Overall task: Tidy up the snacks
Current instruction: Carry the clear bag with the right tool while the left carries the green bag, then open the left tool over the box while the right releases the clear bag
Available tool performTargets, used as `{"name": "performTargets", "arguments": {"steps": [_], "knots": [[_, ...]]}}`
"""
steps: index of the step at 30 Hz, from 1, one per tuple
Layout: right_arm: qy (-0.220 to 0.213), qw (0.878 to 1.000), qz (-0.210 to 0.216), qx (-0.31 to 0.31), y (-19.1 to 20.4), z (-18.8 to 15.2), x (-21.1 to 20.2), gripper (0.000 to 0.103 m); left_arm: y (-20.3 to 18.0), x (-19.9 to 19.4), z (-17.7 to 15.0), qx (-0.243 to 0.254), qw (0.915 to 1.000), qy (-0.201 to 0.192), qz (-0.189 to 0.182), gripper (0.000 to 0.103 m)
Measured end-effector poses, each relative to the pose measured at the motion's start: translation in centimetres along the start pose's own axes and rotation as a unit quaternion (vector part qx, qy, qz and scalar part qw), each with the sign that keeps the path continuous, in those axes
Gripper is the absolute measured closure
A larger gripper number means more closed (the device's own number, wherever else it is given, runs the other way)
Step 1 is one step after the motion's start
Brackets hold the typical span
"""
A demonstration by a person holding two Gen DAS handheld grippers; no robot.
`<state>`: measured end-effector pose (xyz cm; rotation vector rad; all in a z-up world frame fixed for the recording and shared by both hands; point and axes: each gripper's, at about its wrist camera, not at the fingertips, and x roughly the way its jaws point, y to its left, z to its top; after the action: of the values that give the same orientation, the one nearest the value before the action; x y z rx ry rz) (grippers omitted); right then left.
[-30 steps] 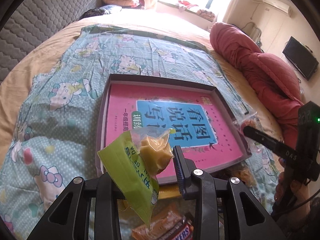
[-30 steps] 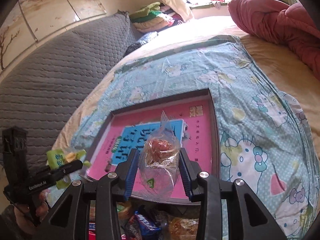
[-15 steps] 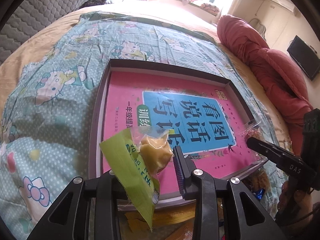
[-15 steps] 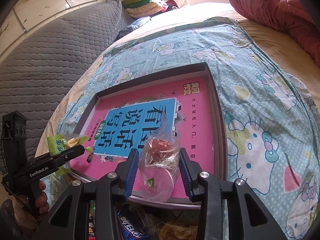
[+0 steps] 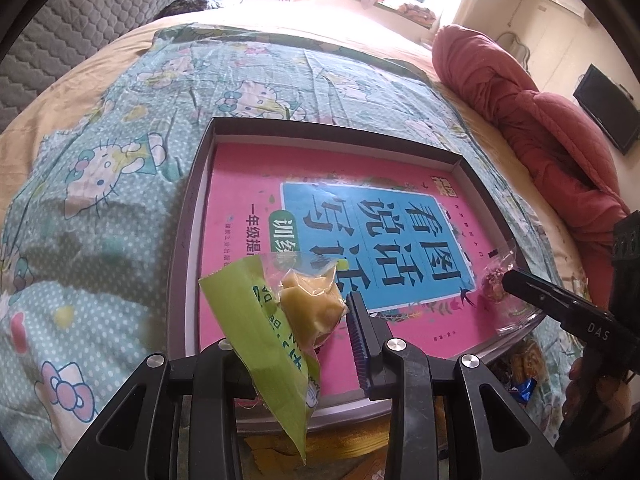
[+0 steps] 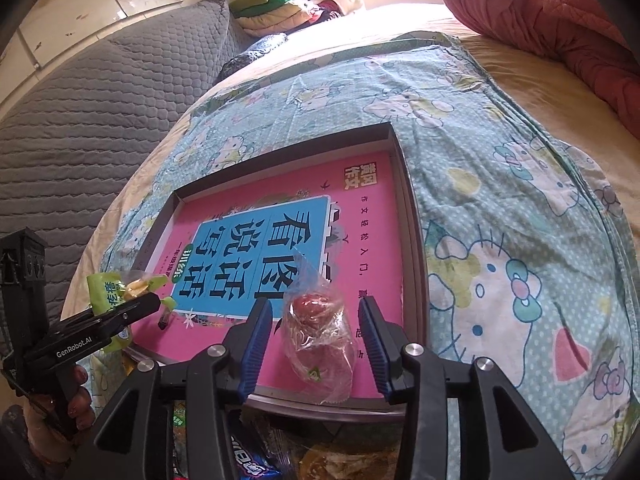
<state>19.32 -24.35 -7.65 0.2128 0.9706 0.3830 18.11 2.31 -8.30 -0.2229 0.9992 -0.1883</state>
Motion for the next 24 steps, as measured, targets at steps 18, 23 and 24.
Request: {"name": "performTargets", "arguments": {"steps": [18,23,24], "knots": [[-0.018,1.000,-0.006,-0.018,0.5,0.3,-1.3,0.056,-0.1,-0.9,0.2,0.004,0.9999,-0.007,-0.009,0.052],[-0.025,0.999,-0.004,-0.018,0.3,0.2,-1.8,0.052,-0.2,-1.9,0.4,0.004,0.9998,-0.017,-0.012,0.050],[-0.027,0.999,-0.002,-0.018,0.3,0.2,-1.9,0.052,-0.2,-2.1,0.4,0.004,0.9997,-0.018,-0.013,0.049]]}}
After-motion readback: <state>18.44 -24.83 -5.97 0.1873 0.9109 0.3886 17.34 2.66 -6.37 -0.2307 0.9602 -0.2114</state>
